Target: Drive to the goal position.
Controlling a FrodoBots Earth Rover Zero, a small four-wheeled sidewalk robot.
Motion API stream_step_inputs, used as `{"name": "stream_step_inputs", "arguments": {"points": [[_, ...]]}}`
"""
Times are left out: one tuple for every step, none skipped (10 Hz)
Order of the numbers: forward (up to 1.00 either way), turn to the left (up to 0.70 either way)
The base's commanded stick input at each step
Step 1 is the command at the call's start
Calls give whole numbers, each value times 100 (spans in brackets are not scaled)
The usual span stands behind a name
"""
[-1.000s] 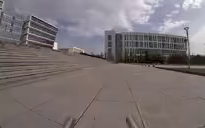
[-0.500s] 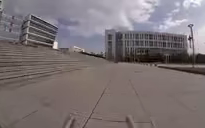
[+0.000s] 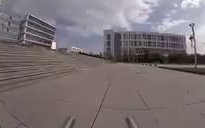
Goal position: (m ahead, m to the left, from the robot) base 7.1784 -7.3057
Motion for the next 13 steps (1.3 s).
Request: {"name": "stream_step_inputs", "arguments": {"points": [[100, 0], [100, 0], [100, 0], [100, 0], [100, 0], [100, 0], [100, 0], [100, 0], [100, 0], [100, 0], [100, 0], [100, 0], [100, 0]]}}
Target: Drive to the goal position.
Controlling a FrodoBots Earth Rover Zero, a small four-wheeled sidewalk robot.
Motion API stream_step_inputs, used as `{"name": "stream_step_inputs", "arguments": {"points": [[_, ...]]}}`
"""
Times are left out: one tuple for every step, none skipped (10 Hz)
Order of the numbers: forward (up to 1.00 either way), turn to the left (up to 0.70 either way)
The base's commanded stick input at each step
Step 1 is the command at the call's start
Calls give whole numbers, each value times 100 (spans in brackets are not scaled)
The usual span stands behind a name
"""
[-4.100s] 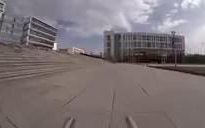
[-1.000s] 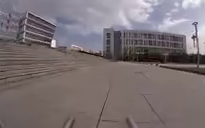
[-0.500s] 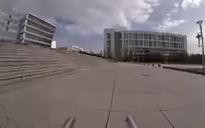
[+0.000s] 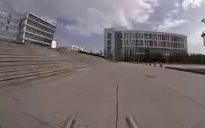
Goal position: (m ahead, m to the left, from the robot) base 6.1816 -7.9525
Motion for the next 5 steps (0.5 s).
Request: {"name": "stream_step_inputs", "arguments": {"points": [[100, 0], [100, 0], [100, 0], [100, 0], [100, 0]]}}
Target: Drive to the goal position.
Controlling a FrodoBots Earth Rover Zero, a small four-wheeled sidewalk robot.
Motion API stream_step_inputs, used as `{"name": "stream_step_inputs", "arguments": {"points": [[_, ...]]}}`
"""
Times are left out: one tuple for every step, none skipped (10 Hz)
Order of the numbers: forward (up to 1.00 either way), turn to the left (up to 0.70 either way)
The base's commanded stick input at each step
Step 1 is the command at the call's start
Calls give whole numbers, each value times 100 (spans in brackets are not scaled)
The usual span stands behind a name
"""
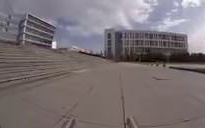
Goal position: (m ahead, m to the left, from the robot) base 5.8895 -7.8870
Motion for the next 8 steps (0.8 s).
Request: {"name": "stream_step_inputs", "arguments": {"points": [[100, 0], [100, 0], [100, 0], [100, 0], [100, -9], [100, -29], [100, -32], [100, -32]]}}
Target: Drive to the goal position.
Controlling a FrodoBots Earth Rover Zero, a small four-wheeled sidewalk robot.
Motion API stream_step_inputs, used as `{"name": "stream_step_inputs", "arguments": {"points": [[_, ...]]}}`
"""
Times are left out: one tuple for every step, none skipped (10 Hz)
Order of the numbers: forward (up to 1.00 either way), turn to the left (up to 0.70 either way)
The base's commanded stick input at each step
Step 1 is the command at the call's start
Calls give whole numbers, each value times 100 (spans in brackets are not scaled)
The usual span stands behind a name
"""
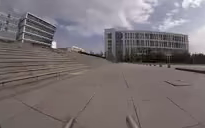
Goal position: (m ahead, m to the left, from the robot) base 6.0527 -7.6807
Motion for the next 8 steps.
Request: {"name": "stream_step_inputs", "arguments": {"points": [[100, -32], [100, -24], [100, -1], [100, 0], [100, 0], [100, 0], [100, -3], [100, -13]]}}
